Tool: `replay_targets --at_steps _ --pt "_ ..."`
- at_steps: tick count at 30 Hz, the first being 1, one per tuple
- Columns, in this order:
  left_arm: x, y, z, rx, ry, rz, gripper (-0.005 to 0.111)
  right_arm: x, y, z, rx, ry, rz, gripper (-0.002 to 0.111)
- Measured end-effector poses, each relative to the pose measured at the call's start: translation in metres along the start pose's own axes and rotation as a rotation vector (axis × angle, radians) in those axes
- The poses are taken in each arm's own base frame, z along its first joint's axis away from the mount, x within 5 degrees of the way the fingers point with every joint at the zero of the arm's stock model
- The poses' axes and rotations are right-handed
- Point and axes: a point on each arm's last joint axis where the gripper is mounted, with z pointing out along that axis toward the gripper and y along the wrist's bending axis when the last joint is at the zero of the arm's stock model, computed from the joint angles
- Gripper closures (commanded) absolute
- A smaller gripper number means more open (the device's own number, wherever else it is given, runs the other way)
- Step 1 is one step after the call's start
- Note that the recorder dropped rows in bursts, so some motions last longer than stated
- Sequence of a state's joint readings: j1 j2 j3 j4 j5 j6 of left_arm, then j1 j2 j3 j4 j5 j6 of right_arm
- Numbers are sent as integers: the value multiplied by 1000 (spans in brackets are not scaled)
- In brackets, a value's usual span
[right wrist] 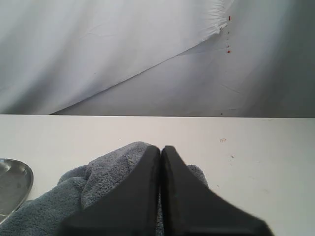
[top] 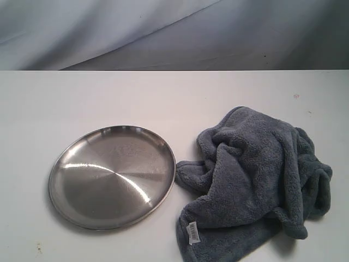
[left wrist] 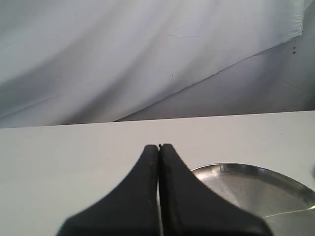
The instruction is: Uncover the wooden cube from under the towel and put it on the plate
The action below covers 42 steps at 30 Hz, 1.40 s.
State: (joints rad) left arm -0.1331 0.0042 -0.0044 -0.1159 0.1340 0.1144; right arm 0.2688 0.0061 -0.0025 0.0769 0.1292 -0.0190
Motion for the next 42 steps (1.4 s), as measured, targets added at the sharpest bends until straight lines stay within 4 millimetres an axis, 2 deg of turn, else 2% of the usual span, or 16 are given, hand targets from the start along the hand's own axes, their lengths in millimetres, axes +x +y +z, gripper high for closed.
replay_targets --at_steps 20,22,25,28,33,42 --pt "0 0 0 0 0 0 107 -1 0 0 0 -9 5 108" --pt "0 0 0 0 0 0 107 -2 0 0 -5 -25 56 108" --pt "0 0 0 0 0 0 107 -4 1 0 -19 -42 226 108" --pt "0 0 0 0 0 0 107 -6 3 -1 -32 -26 302 108" --pt "0 0 0 0 0 0 107 -29 6 1 -48 24 325 108" --pt "0 0 0 0 0 0 107 -73 17 30 -103 249 207 108"
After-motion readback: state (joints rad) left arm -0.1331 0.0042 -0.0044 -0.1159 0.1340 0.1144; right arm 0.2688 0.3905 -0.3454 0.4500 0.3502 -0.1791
